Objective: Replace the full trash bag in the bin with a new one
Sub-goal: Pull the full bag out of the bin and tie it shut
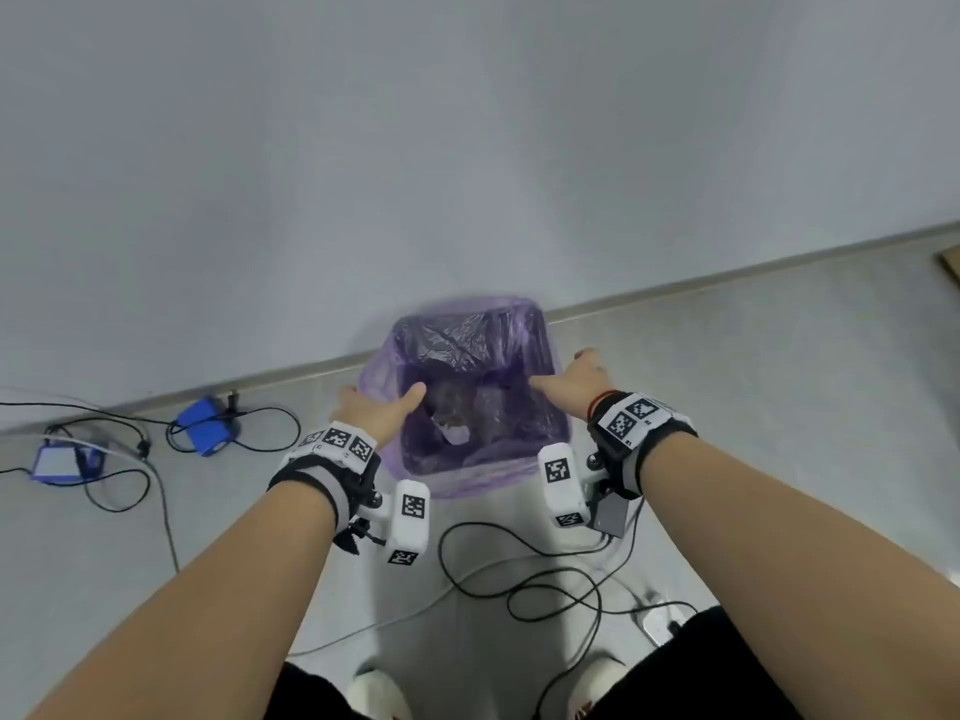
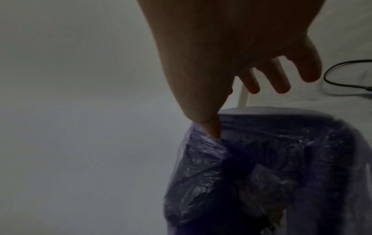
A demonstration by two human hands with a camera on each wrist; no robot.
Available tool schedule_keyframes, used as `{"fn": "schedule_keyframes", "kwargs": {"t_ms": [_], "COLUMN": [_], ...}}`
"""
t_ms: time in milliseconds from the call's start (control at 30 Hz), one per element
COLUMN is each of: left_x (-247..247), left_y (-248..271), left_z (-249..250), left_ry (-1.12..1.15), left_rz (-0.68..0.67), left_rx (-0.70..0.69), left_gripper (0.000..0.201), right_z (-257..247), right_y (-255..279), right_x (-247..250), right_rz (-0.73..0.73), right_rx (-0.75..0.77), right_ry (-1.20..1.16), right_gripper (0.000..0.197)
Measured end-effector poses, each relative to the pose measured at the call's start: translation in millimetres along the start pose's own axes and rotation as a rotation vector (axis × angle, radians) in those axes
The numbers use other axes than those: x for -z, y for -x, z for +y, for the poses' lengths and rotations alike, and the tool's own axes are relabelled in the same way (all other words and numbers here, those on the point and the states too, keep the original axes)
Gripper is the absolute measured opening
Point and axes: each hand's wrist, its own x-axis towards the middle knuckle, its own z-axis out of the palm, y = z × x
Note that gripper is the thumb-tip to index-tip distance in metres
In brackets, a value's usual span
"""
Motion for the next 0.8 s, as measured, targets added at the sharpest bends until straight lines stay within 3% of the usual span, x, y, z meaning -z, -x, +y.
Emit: {"fn": "schedule_keyframes", "kwargs": {"t_ms": [133, 300, 400, 433, 533, 633, 733, 800], "left_x": [-21, -36, -42, -42, -35, -26, -24, -28], "left_y": [-51, -97, -117, -119, -114, -101, -76, -54], "left_z": [-19, -34, -43, -43, -27, -3, 21, 35], "left_ry": [0.138, 0.412, 0.519, 0.552, 0.551, 0.415, 0.319, 0.311], "left_rz": [-0.101, -0.123, -0.166, -0.162, 0.006, 0.143, 0.059, -0.038], "left_rx": [0.073, 0.151, 0.217, 0.211, 0.068, -0.117, -0.320, -0.506], "left_gripper": [0.139, 0.107, 0.116, 0.108, 0.051, 0.032, 0.025, 0.013], "right_z": [7, 12, 19, 21, 22, 13, -4, -14], "right_y": [-37, -63, -67, -67, -70, -67, -51, -40], "right_x": [-24, -34, -31, -29, -20, -9, -5, -8], "right_rz": [-0.029, -0.076, -0.118, -0.126, -0.025, 0.078, 0.117, 0.061], "right_rx": [-0.031, -0.029, -0.003, 0.009, 0.093, 0.215, 0.373, 0.471], "right_ry": [-0.163, -0.237, -0.201, -0.184, -0.112, -0.052, -0.129, -0.186], "right_gripper": [0.082, 0.090, 0.086, 0.085, 0.070, 0.050, 0.045, 0.047]}}
